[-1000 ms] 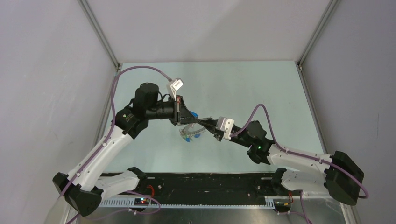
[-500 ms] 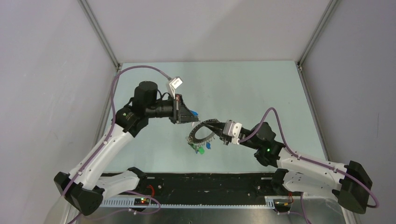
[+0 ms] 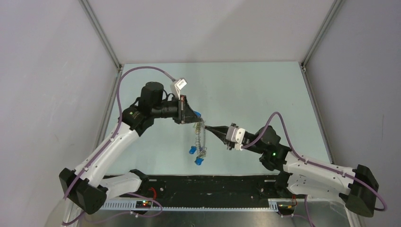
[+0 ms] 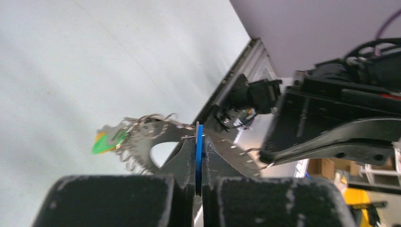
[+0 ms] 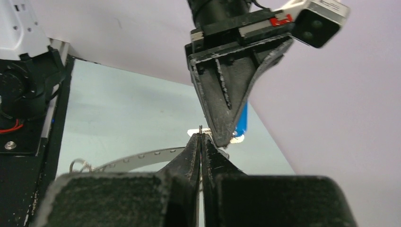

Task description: Remove the keys from the keyring

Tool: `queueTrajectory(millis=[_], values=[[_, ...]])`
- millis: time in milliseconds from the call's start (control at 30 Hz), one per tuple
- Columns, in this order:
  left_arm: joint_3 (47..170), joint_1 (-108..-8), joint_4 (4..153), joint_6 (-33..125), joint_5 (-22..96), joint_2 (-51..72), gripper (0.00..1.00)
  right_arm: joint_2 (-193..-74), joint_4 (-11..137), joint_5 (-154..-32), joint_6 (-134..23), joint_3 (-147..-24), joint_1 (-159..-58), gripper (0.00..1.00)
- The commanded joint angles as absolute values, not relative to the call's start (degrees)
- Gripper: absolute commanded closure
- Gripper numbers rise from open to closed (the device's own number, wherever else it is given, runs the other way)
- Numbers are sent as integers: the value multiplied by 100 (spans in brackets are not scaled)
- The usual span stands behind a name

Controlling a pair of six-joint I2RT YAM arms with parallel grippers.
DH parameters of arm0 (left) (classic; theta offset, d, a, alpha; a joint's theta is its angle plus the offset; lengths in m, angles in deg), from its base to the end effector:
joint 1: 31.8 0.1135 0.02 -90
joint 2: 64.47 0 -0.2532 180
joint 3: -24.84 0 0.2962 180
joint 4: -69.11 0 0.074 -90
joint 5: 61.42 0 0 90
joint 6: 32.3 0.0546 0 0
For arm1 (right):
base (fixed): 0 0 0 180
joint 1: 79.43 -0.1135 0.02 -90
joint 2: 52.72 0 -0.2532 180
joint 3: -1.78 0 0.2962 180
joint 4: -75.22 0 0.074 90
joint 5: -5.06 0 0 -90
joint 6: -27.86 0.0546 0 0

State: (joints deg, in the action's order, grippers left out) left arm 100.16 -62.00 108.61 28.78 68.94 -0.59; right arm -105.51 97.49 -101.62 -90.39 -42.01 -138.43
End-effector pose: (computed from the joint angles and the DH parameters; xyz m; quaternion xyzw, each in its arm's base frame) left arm 0.2422 -0.1819 0.3452 0.1865 0.8028 -0.4956 0.2742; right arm 0.1320 0.2501 0.2978 -0.5060 0.3661 0.2925 0.7241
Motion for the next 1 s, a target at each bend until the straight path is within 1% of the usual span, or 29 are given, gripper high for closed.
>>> queueTrajectory(millis=[0,133,167,333,433,567,700,767,800,833,867,900,933,967], values=[[9884,-6093,10724,3375,5742,-137,100,-9991,9454,-9292,-8936,-4375,-13726,100],[9807,-6090,10690,3732,4489,150,100,-9557,8779,-8606,-8715,-4375,-13531,100],[9740,-6096,10576,3769,4337,291,100,-9488,8682,-8550,-8678,-4375,-13438,100],[9390,-6089,9550,3587,3386,948,98,-8964,8177,-7893,-8394,-4375,-12960,100],[9368,-6085,8970,3398,3041,1651,97,-8898,7974,-7706,-8213,-4456,-12509,100],[9779,-6030,8477,3342,2884,2636,97,-9169,7447,-7623,-7686,-4835,-11815,100],[10181,-5907,8372,3193,2992,3309,93,-9587,7419,-8076,-7152,-5014,-11096,100],[10171,-5894,8360,3203,2897,3347,86,-9815,7505,-8350,-6884,-5073,-10782,100],[10112,-5885,8361,3217,2794,3321,79,-9908,7527,-8387,-6839,-5127,-10617,100],[10073,-5873,8361,3224,2662,3289,68,-10118,7572,-8579,-6757,-5164,-10528,100],[9964,-5838,8361,3218,2633,3185,61,-10217,7613,-8637,-6723,-5225,-10378,100],[9907,-5814,8363,3211,2593,3120,44,-10443,7694,-8776,-6671,-5266,-10307,100],[9765,-5775,8353,3195,2563,2956,37,-10569,7749,-8863,-6658,-5349,-10173,100],[9675,-5752,8315,3186,2492,2851,15,-10823,7871,-8984,-6631,-5464,-10063,100]])
